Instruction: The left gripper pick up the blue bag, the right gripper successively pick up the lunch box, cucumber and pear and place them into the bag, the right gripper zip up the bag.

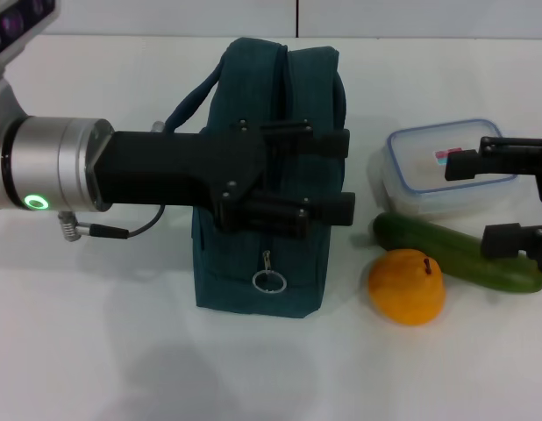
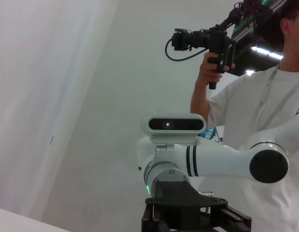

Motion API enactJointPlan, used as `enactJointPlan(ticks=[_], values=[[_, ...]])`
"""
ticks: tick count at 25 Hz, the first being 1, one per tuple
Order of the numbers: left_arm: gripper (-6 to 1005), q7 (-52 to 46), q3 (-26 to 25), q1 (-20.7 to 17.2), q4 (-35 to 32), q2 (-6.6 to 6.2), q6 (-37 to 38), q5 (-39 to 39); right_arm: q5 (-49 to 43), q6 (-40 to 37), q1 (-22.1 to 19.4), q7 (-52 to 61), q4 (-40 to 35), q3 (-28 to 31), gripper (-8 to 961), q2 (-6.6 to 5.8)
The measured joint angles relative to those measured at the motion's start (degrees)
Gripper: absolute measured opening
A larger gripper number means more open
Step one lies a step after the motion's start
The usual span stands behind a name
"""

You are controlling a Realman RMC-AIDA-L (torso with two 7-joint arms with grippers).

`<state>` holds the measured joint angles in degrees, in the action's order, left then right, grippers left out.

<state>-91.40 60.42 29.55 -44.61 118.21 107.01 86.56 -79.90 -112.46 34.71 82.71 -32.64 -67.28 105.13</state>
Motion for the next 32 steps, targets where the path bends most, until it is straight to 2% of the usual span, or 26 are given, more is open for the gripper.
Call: enactJointPlan(ticks=[12, 16, 19, 23, 26, 29, 32], values=[[886, 0.21, 0.05, -0.25, -0.12, -0.05, 0.18, 0.01, -2.83, 0.36, 1.43, 0.0, -0.87, -0.05, 874, 2.61], [886, -3.36, -0.19, 0.21, -0.8, -0.61, 0.22, -0.07, -3.16, 0.57, 1.58, -0.17, -0.91, 0.15, 874, 2.93], [885, -11.6, -2.03, 0.67, -6.26, -1.69, -0.04, -0.28, -3.17, 0.59, 1.08, -0.36, -0.94, 0.32, 874, 2.96], [885, -22.97, -7.95, 1.05, -17.05, -1.83, -2.04, 2.62, -3.17, 1.08, -0.55, -0.97, -0.94, 0.33, 875, 2.82], [885, -31.71, -11.01, 2.33, -20.68, -2.25, -6.08, 7.09, -3.17, 1.88, -2.03, -1.31, -0.96, 0.49, 875, 2.73], [885, -45.56, -14.39, 6.16, -22.12, -4.06, -9.8, 18.34, -3.16, 1.98, -3.49, -1.52, -1.0, 1.58, 875, 2.59], [885, -54.54, -14.66, 9.55, -22.19, -6.11, -10.23, 27.05, -3.16, 1.99, -4.71, -2.09, -1.02, 3.02, 875, 2.4]])
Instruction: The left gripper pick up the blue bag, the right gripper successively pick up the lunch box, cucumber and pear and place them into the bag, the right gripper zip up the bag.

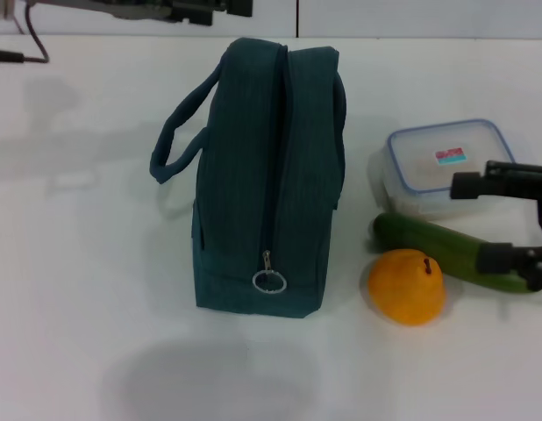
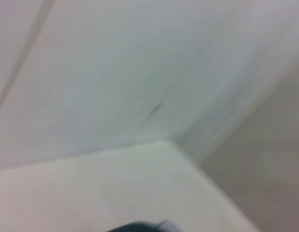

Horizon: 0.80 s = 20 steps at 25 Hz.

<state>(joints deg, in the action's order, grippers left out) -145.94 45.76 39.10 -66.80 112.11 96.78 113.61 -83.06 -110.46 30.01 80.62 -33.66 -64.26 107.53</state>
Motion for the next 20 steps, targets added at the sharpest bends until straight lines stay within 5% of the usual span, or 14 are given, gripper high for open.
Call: enactJointPlan(ticks=[6, 20], values=[[886, -8.88, 3.36, 3.37, -1.16, -0.91, 1.39, 10.3, -0.39, 0.18, -1.03, -1.28, 0.75, 1.52, 875, -0.4], [857, -13.13, 8.82, 4.42, -0.45, -0.56, 5.33, 15.94, -0.7, 1.58, -1.36, -2.31, 0.88, 1.77, 874, -0.36]])
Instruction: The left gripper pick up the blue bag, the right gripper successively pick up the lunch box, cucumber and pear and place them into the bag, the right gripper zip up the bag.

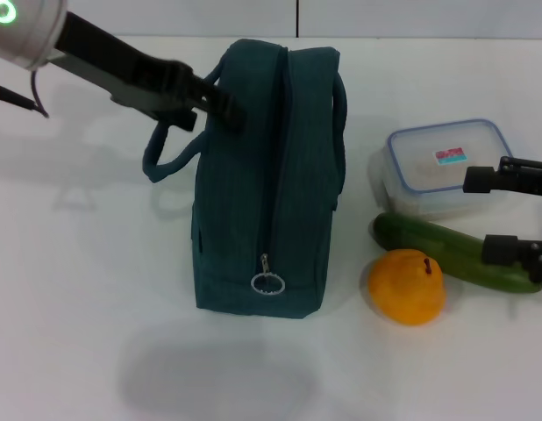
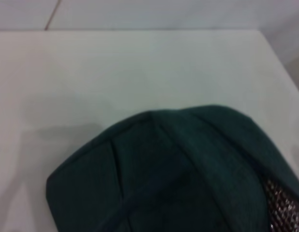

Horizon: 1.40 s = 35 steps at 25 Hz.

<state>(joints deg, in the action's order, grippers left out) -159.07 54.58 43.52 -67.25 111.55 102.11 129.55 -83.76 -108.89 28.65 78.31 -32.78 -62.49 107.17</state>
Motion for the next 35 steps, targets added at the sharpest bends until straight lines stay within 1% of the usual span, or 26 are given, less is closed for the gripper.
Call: enactJointPlan(ticks=[5, 10, 14, 19, 23, 27, 30, 31, 33, 35], values=[[847, 0.17, 0.93, 0.03, 0.1, 0.71, -0.1, 0.25, -0.01, 0.26, -0.31, -0.01, 0.0, 0.0, 873, 0.14], [837, 2.97, 0.69, 0.68, 0.1, 0.93, -0.57, -0.28, -0.01, 0.74, -0.95, 0.0, 0.0, 0.0, 873, 0.35], [692, 4.65, 0.46, 1.02, 0.11, 1.36, -1.46, -0.29, 0.0, 0.78, -1.84, 0.0, 0.08, 0.0, 872, 0.64], [489, 5.06, 0.35, 1.17, 0.11, 1.43, -2.32, -0.33, 0.13, 0.81, -3.01, 0.0, 0.09, 0.12, 872, 0.8], [324, 5.09, 0.35, 1.26, 0.87, 1.51, -2.38, -0.37, 0.19, 0.9, -3.78, 0.0, 0.09, 1.79, 872, 1.43], [169, 5.08, 0.35, 1.3, 2.02, 1.52, -2.58, -0.39, 0.2, 0.91, -4.0, 0.0, 0.4, 2.25, 871, 1.79], [119, 5.01, 0.35, 1.3, 2.28, 1.64, -2.61, -0.4, 0.69, 0.83, -4.01, 0.0, 1.72, 2.92, 871, 2.19], [102, 4.88, -0.12, 1.24, 2.39, 2.0, -2.63, -0.45, 0.95, 0.73, -4.02, 0.0, 2.36, 3.92, 871, 2.51], [69, 4.89, -0.95, 1.14, 2.44, 2.22, -2.63, -0.53, 1.17, 0.7, -4.06, 0.0, 3.76, 6.82, 871, 3.38], [36, 5.02, -2.7, 1.11, 2.78, 2.58, -2.63, -1.03, 1.31, 0.82, -4.35, 0.04, 5.38, 11.52, 870, 4.37]])
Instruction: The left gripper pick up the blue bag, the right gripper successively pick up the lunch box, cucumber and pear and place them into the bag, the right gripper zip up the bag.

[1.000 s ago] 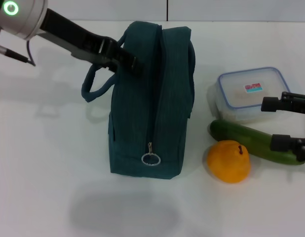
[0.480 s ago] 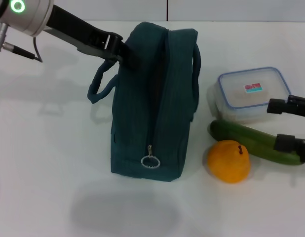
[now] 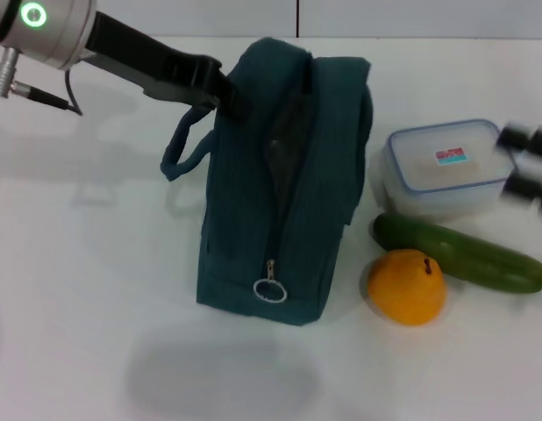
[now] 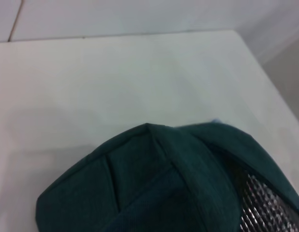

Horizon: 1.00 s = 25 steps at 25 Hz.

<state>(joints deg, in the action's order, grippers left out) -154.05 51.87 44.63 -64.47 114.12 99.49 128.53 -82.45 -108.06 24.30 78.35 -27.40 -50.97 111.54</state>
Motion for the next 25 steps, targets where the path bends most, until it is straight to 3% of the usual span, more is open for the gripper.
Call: enactJointPlan(ticks=[3, 4, 5, 10, 15, 25], values=[[36, 0.71, -1.48, -0.26, 0.81, 0.22, -0.11, -1.43, 0.23, 0.54, -0.57, 0.13, 4.21, 11.13, 870, 1.61], [36, 0.71, -1.48, -0.26, 0.81, 0.22, -0.11, -1.43, 0.23, 0.54, -0.57, 0.13, 4.21, 11.13, 870, 1.61], [36, 1.81, -1.59, -0.44, 1.79, 0.23, -0.34, -2.11, 0.29, 2.43, -1.29, 0.1, 8.54, 20.35, 870, 2.59], [36, 3.93, -1.6, -0.71, 3.6, 0.36, -0.78, -2.24, 0.98, 10.48, -2.5, 0.7, 16.22, 31.52, 870, 2.95], [37, 5.48, -1.68, -0.91, 4.66, 0.61, -1.3, -2.83, 1.32, 21.59, -2.54, 3.07, 20.79, 35.46, 869, 3.17], [37, 7.17, -1.69, -0.95, 4.79, 1.09, -1.77, -3.12, 2.41, 37.93, 1.41, 3.76, 28.31, 35.69, 842, 4.07]])
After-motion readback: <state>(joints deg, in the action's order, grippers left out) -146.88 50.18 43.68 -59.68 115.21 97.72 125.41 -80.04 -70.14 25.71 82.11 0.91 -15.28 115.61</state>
